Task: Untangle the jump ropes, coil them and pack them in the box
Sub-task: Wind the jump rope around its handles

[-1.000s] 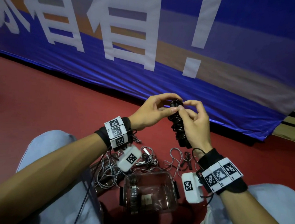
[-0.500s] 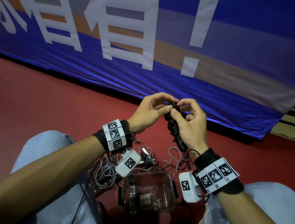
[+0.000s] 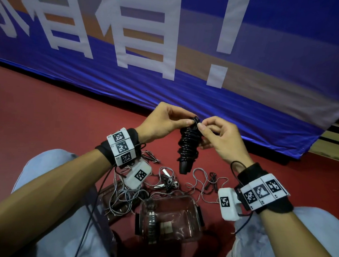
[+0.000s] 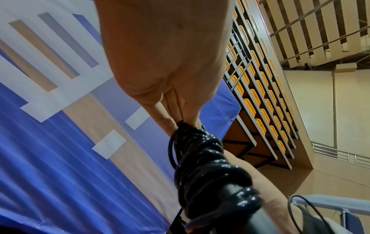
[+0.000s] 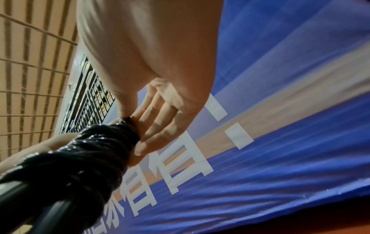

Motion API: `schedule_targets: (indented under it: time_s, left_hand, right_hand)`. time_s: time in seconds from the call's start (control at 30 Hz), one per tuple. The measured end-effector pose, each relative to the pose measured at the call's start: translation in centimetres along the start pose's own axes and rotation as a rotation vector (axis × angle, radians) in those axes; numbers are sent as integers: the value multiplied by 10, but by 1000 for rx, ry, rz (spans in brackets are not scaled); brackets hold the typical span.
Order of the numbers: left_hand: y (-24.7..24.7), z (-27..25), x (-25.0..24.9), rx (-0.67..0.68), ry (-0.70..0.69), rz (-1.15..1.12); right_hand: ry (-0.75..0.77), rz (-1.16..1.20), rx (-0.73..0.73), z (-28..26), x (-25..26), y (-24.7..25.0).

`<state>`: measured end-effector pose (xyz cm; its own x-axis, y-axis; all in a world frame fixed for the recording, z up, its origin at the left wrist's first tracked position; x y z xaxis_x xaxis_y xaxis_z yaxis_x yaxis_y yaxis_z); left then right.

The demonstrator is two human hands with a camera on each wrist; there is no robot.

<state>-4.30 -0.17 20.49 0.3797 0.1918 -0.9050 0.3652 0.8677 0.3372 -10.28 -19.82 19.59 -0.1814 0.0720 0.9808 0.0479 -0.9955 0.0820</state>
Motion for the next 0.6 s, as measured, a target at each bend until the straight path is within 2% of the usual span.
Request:
schedule_targets:
  time_s: [0.17, 0.43, 0.5, 0.6]
  left_hand:
    - [2, -3, -6, 36, 21, -17]
    - [9, -3, -6, 107, 57, 23]
    - [7, -5, -2, 66, 90, 13]
    - [5, -8, 7, -81, 101, -10]
  right_hand:
    - [-159, 177, 63, 0, -6, -1]
    - [-262, 305, 197, -5, -11, -4]
    - [-280, 317, 189, -6, -13, -8]
    - [-268, 338, 121, -6, -17, -18]
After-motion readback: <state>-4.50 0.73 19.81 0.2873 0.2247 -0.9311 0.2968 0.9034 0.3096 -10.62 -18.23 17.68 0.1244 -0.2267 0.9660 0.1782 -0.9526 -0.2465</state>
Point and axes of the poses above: each hand's wrist, its own z-axis towards the middle knuckle, its own y-axis out of the back of the hand, x = y × z, the point moved 1 cm from there along z, towards the middle knuckle, and after that the axes turned 6 degrees about z, right-handed, at the moved point
